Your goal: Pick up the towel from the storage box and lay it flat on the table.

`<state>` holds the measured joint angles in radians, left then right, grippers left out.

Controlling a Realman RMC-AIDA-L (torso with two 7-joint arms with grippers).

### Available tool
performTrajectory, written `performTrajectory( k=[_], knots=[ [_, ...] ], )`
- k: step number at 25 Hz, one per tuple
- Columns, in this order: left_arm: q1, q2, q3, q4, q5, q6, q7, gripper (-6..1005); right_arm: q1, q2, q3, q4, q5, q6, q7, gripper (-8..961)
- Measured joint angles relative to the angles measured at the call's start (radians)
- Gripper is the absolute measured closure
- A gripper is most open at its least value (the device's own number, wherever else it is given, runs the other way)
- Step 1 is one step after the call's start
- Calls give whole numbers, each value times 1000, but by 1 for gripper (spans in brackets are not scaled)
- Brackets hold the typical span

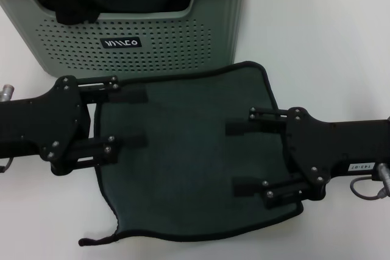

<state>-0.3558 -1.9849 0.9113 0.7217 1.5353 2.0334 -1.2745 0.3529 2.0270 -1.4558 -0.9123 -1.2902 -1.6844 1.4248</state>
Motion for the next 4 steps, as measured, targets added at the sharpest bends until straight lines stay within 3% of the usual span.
performTrajectory(
  k=[4],
  knots=[
    [0, -3, 5, -3, 9, -1, 1, 425, 1, -1, 1, 5, 0, -4, -1, 76]
  ],
)
